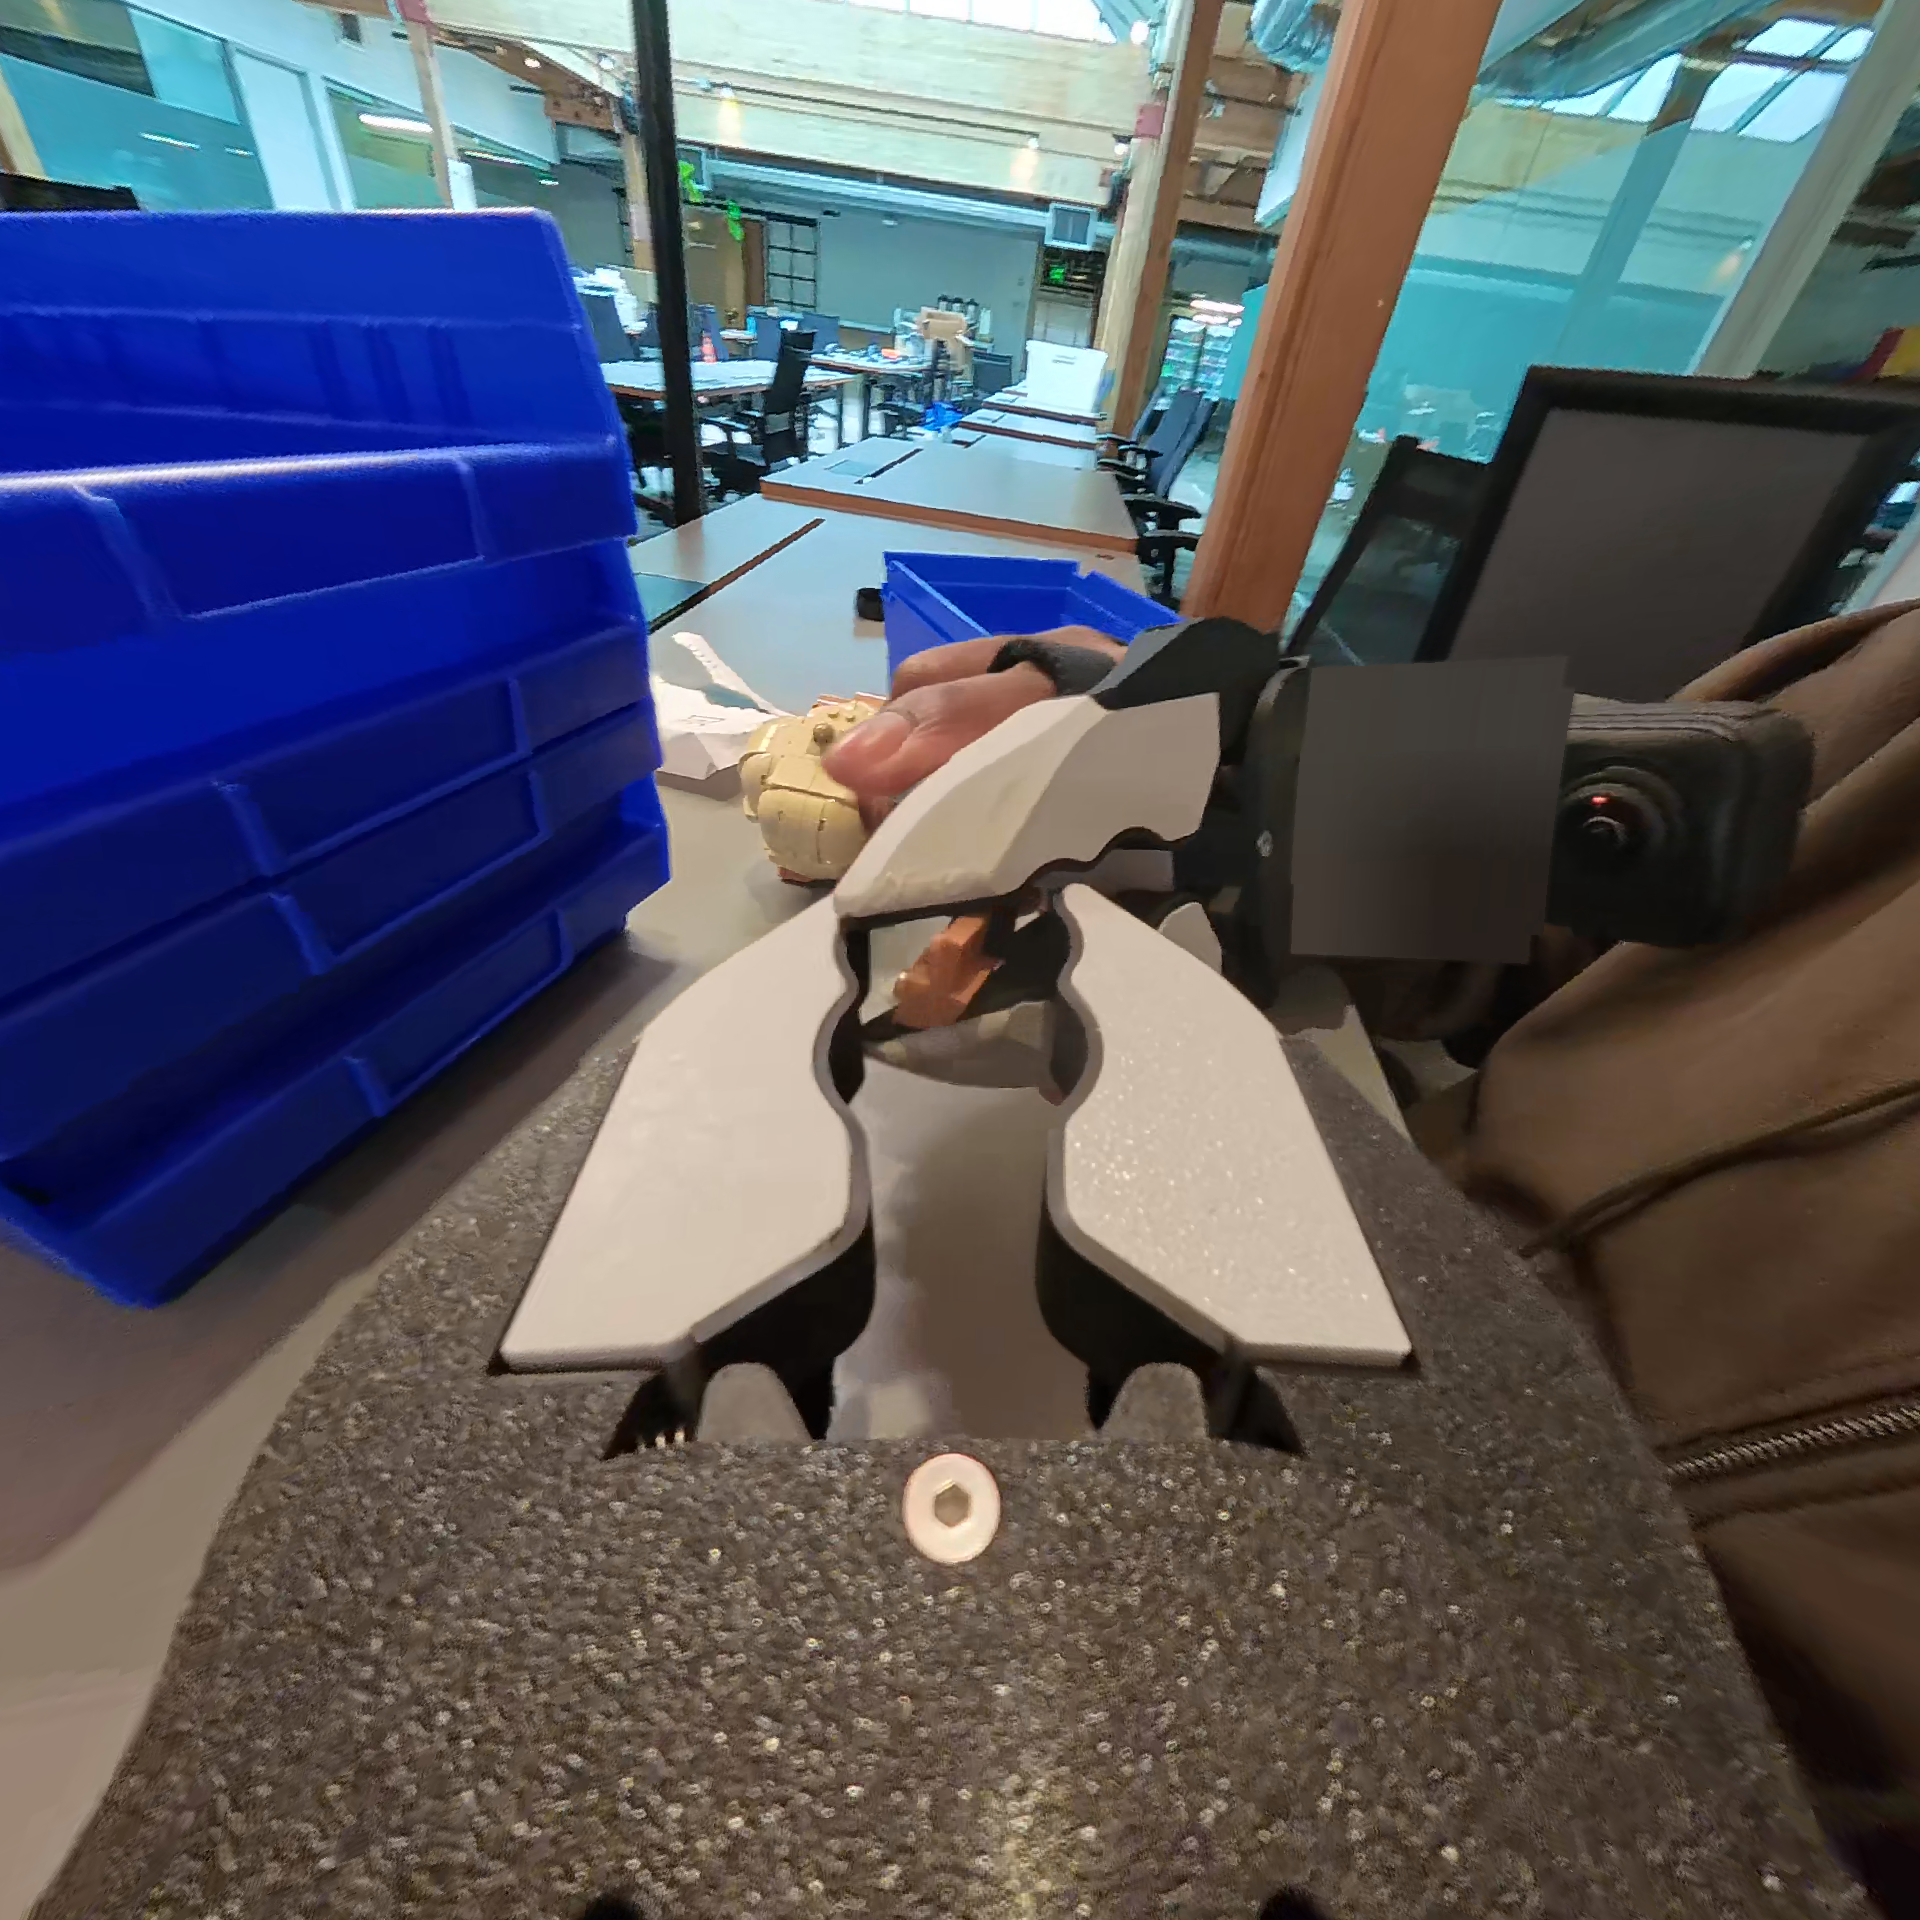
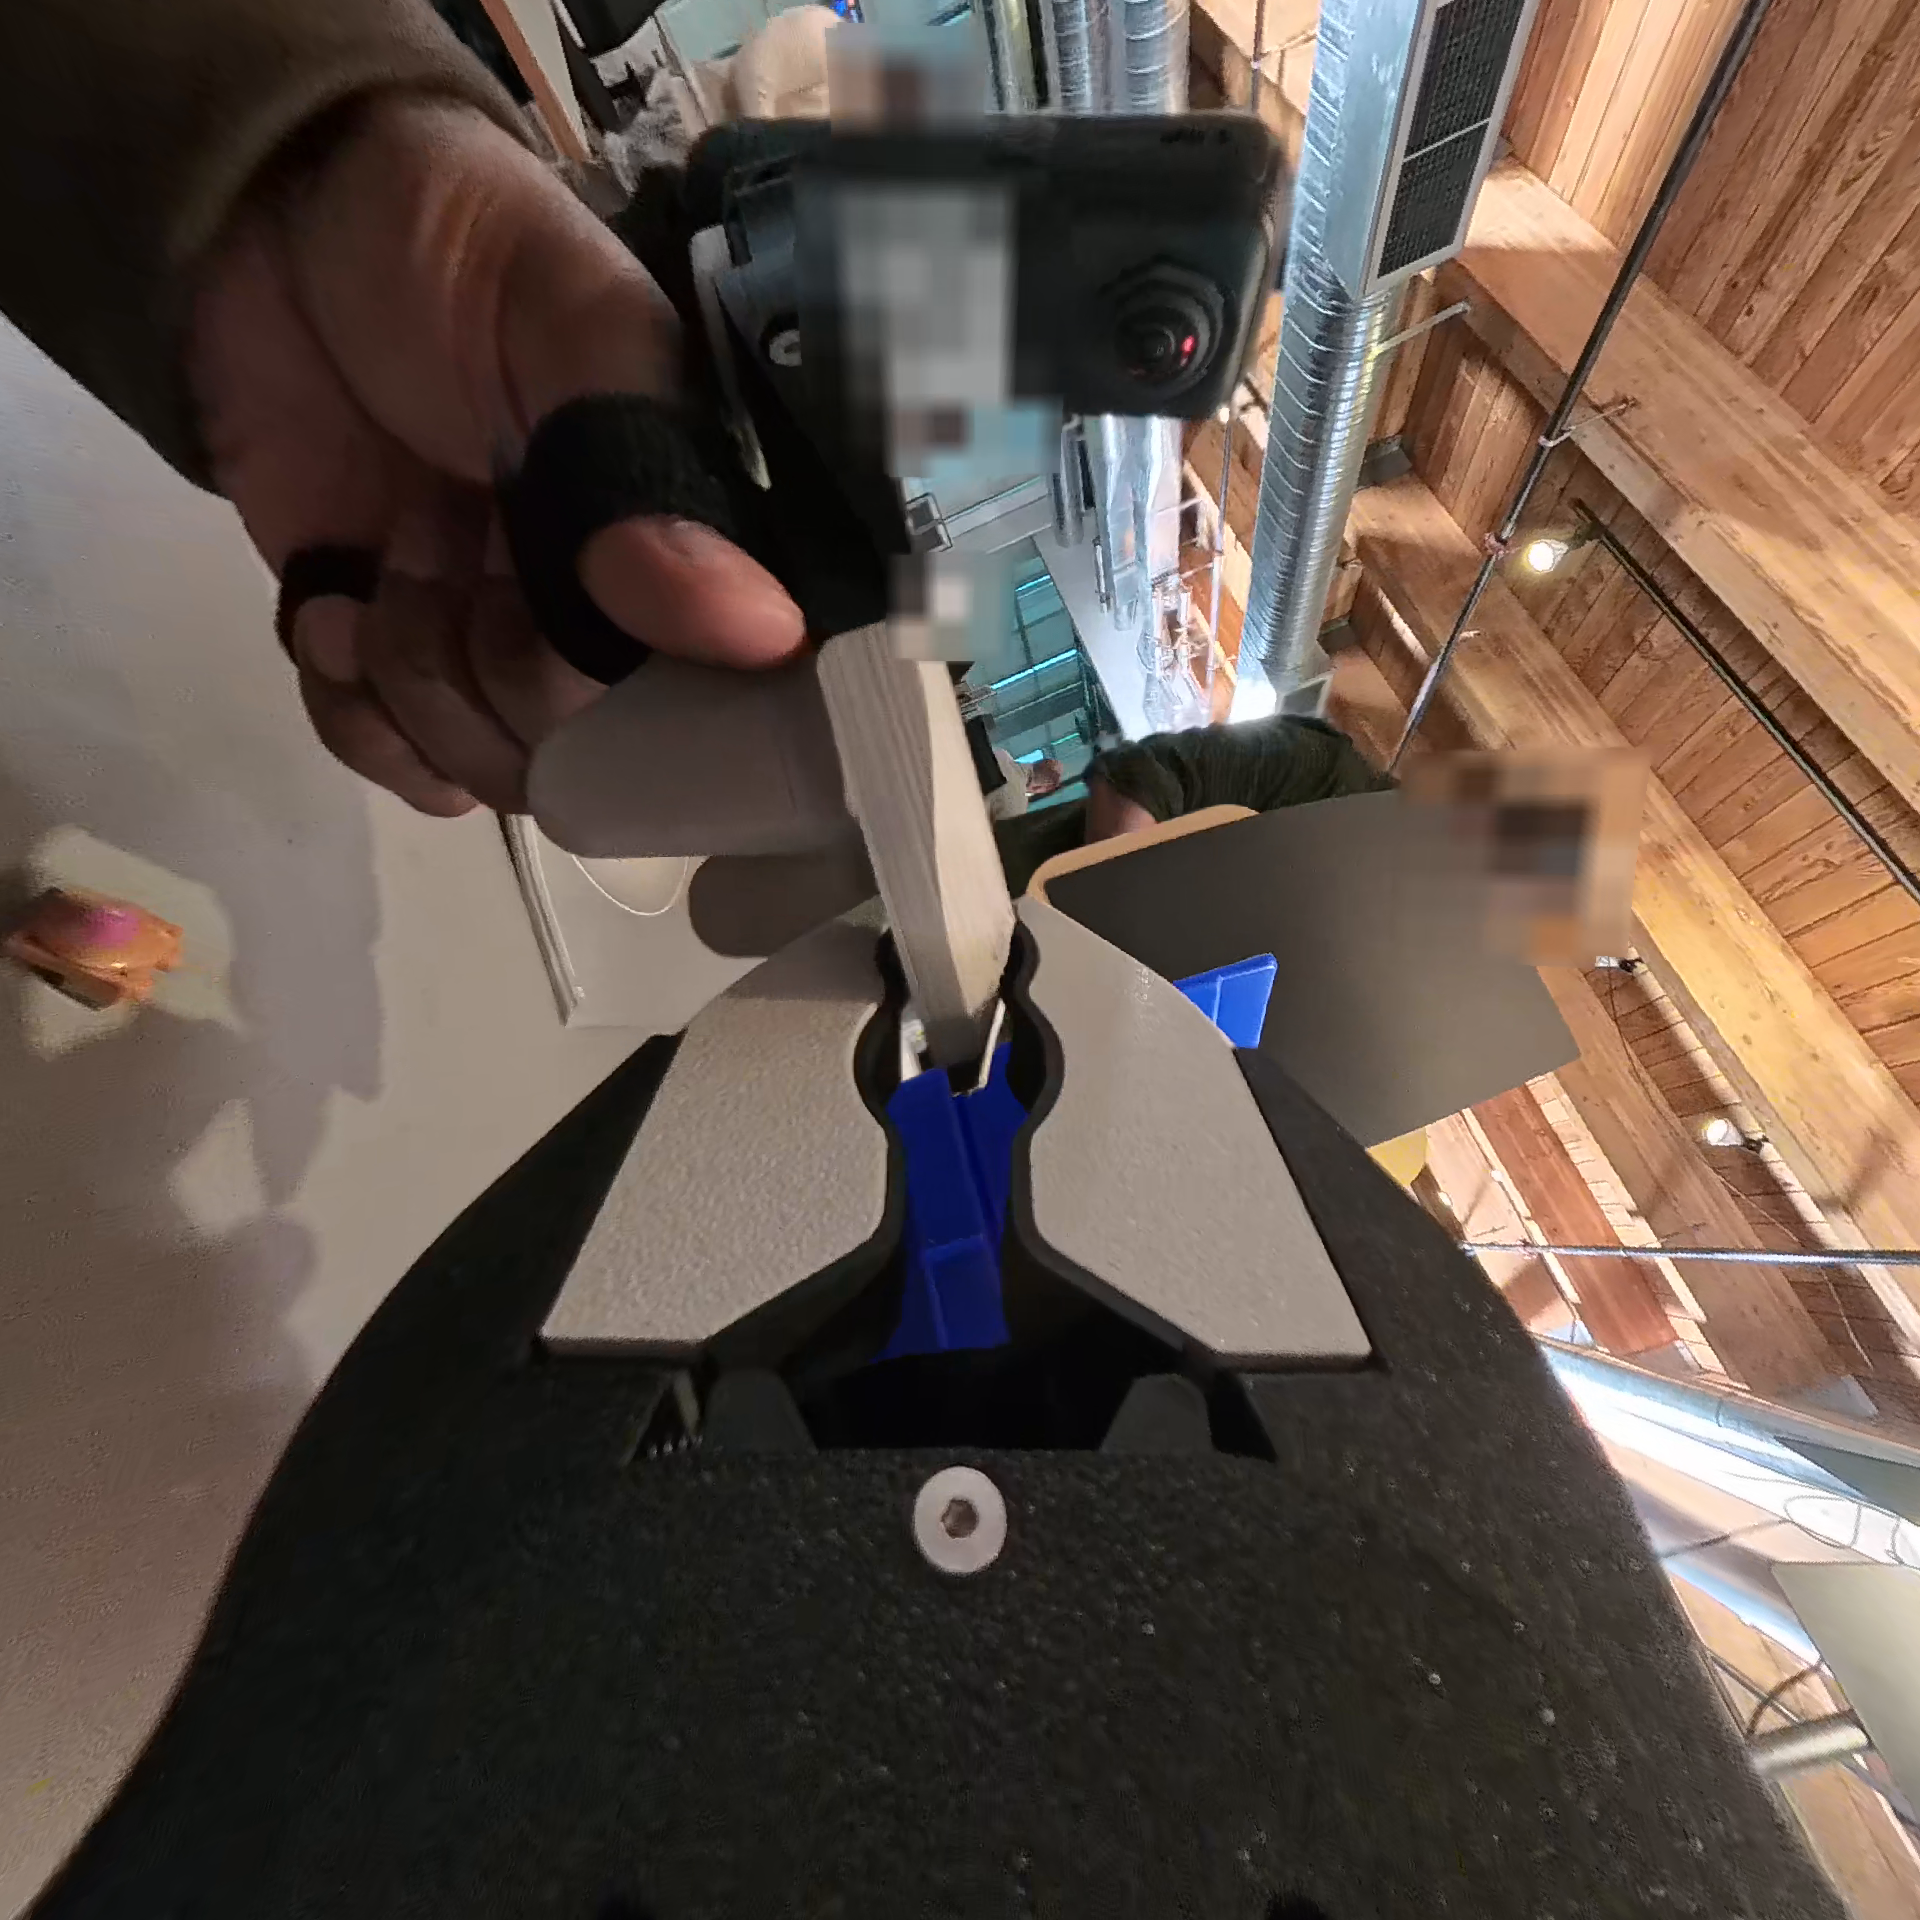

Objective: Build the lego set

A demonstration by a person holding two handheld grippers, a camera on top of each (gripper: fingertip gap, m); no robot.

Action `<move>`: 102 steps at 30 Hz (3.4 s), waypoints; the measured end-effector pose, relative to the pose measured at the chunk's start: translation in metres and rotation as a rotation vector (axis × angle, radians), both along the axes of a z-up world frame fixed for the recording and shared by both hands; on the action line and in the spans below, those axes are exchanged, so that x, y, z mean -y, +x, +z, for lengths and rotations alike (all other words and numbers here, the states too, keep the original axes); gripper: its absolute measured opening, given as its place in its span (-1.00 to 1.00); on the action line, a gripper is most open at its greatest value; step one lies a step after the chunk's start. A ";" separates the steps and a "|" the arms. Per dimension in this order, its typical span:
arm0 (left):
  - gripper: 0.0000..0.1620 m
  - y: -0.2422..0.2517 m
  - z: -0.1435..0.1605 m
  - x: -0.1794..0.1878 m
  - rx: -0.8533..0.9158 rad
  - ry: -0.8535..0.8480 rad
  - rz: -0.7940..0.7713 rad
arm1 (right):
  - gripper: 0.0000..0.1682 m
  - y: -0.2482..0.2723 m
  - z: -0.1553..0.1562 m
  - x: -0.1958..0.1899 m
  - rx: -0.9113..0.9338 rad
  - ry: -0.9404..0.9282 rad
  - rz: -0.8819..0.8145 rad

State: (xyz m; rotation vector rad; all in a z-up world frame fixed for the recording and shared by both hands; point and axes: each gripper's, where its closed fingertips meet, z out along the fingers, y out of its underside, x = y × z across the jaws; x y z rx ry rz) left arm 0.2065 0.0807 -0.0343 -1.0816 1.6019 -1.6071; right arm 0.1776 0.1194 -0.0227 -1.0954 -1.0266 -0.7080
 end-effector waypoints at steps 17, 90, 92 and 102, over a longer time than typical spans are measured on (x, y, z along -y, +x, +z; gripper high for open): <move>-0.35 -0.018 0.050 -0.014 0.287 -0.043 0.056 | -0.83 0.022 0.035 0.011 -0.497 -0.107 0.207; -0.44 -0.014 0.027 -0.044 0.189 0.075 0.127 | -0.81 -0.001 0.007 0.008 -0.561 -0.335 0.340; -0.45 -0.018 0.032 -0.037 0.201 -0.005 0.056 | -0.82 0.000 0.016 0.012 -0.568 -0.273 0.365; -0.59 -0.030 0.026 0.001 0.149 -0.187 -0.240 | -0.82 -0.012 0.029 0.025 -0.566 -0.189 0.449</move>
